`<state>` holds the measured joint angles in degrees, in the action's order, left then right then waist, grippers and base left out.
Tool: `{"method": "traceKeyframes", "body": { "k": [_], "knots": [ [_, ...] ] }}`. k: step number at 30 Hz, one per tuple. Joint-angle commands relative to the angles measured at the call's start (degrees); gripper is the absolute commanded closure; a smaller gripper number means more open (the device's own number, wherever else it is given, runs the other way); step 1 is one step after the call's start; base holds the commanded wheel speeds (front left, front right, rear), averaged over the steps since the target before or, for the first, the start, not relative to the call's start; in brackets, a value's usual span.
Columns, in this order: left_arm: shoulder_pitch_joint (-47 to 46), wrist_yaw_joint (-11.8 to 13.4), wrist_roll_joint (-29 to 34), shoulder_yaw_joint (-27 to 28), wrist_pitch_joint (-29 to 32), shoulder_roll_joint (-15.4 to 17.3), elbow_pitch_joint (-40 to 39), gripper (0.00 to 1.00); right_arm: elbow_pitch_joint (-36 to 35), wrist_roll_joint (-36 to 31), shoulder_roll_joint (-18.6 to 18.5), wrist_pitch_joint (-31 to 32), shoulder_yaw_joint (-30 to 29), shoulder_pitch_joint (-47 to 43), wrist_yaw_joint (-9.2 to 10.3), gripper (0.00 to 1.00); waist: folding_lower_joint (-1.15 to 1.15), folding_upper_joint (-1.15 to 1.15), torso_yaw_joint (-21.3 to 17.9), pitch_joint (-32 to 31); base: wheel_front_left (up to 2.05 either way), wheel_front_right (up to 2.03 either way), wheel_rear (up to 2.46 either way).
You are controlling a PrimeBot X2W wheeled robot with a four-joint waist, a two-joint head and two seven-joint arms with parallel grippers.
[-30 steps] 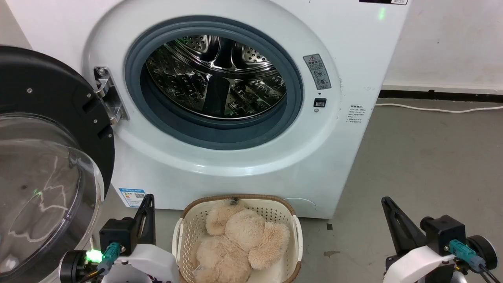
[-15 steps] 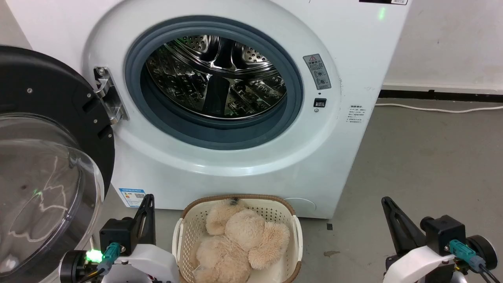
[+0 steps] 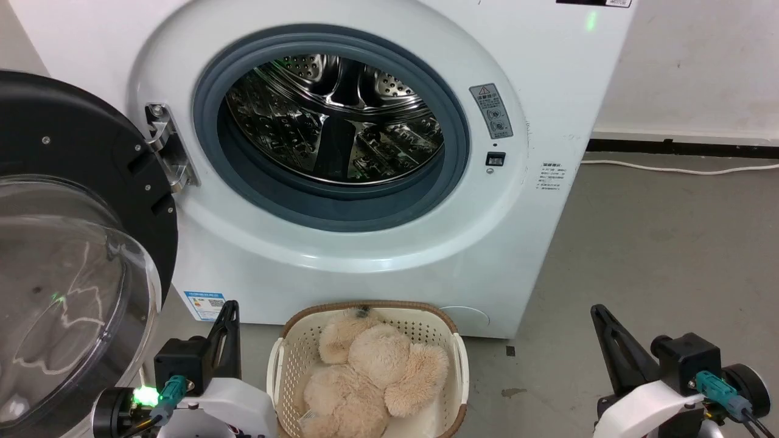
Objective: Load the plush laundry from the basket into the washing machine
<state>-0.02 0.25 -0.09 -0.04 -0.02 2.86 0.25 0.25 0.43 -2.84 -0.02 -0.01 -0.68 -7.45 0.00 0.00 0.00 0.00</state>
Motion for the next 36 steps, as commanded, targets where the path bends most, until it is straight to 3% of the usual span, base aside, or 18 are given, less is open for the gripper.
{"method": "traceKeyframes", "body": {
  "k": [1,8,9,26,36],
  "knots": [
    [0.0,-0.2,0.1,0.0,0.0,0.0,-0.2,1.0,-0.2,-0.4,0.0,0.0,0.0,0.7,-0.03,1.0,0.0,0.0,0.0,0.0,0.0,0.0,0.0],
    [0.0,0.0,0.0,0.0,0.0,0.0,0.0,1.0,0.0,0.0,0.0,0.0,0.0,0.0,0.0,1.0,0.0,0.0,0.0,0.0,0.0,0.0,0.0],
    [0.0,0.0,-0.1,0.0,0.0,0.0,0.0,0.0,0.0,0.1,0.0,0.0,0.0,0.0,0.0,0.0,0.0,0.0,0.0,0.0,0.0,0.0,0.0],
    [0.1,0.5,-3.3,-1.9,-1.8,0.0,0.4,0.0,0.1,2.9,0.0,-1.8,0.3,-0.8,0.0,0.0,0.0,0.0,0.0,0.6,0.0,0.0,0.0],
    [-3.6,0.0,-6.4,-3.8,-3.5,0.0,3.1,0.0,-1.1,5.3,0.0,-3.5,0.5,0.1,-0.01,0.0,0.0,0.0,-1.1,4.3,0.0,0.0,0.0]
  ]
}}
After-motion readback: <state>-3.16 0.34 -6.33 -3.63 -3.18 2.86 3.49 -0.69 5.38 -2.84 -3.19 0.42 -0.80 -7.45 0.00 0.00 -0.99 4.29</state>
